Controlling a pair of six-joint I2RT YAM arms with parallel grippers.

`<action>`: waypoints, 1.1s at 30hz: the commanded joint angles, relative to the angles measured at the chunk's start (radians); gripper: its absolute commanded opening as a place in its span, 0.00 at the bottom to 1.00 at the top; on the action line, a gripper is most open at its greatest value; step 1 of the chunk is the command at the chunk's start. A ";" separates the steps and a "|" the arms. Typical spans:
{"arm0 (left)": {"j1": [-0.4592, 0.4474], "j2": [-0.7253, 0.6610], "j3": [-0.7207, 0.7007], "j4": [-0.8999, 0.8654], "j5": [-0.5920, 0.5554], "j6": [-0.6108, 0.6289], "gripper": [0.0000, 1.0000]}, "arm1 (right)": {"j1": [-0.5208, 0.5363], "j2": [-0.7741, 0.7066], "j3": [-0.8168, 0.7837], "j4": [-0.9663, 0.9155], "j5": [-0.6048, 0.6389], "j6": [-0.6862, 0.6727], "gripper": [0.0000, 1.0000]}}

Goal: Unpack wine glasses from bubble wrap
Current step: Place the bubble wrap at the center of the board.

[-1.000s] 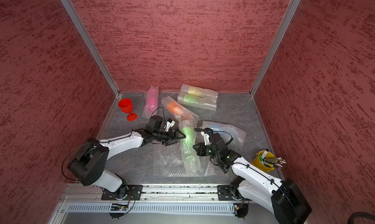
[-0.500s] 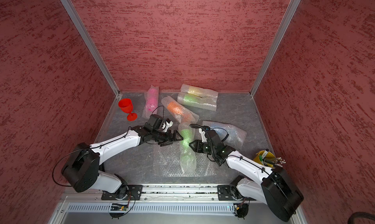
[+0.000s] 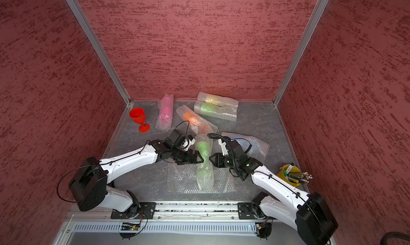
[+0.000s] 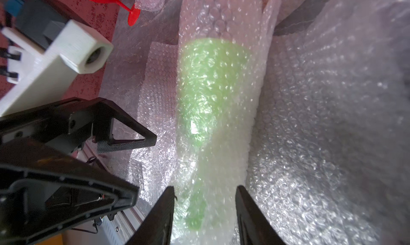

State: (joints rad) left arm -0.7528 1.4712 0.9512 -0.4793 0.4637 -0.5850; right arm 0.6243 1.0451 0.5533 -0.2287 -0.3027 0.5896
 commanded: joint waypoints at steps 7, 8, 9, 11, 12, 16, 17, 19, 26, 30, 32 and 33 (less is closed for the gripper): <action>-0.038 -0.001 0.035 -0.030 -0.056 0.025 0.95 | 0.003 0.081 -0.015 0.016 0.007 -0.038 0.37; -0.043 0.002 0.037 -0.031 -0.059 0.024 0.95 | 0.003 0.090 -0.017 0.022 0.007 -0.036 0.36; -0.046 0.005 0.041 -0.034 -0.062 0.024 0.95 | 0.005 0.098 -0.017 0.027 0.008 -0.037 0.35; -0.055 0.010 0.047 -0.036 -0.064 0.024 0.95 | 0.005 0.107 -0.017 0.029 0.021 -0.038 0.30; -0.061 0.014 0.051 -0.038 -0.068 0.024 0.95 | 0.005 0.107 -0.018 0.031 0.027 -0.038 0.27; -0.071 0.033 0.068 -0.049 -0.081 0.026 0.95 | 0.006 0.102 -0.014 0.032 0.029 -0.037 0.20; -0.074 0.038 0.072 -0.050 -0.085 0.026 0.95 | 0.006 0.102 -0.011 0.028 0.029 -0.039 0.21; -0.073 0.042 0.072 -0.053 -0.089 0.026 0.95 | 0.007 0.088 -0.004 0.019 0.023 -0.040 0.26; -0.069 0.047 0.062 -0.046 -0.099 0.022 0.94 | 0.008 0.033 0.015 -0.026 0.020 -0.045 0.34; -0.066 0.048 0.060 -0.042 -0.097 0.016 0.94 | 0.011 0.048 0.013 -0.017 0.006 -0.047 0.37; -0.066 0.050 0.061 -0.041 -0.097 0.015 0.94 | 0.013 0.060 0.010 -0.008 -0.001 -0.049 0.38; -0.066 0.051 0.061 -0.042 -0.096 0.016 0.94 | 0.015 0.066 0.008 -0.001 -0.006 -0.050 0.39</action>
State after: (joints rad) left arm -0.8200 1.5112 1.0077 -0.5201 0.3794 -0.5743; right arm 0.6319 1.0988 0.5468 -0.2375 -0.2932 0.5491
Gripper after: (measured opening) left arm 0.942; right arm 0.385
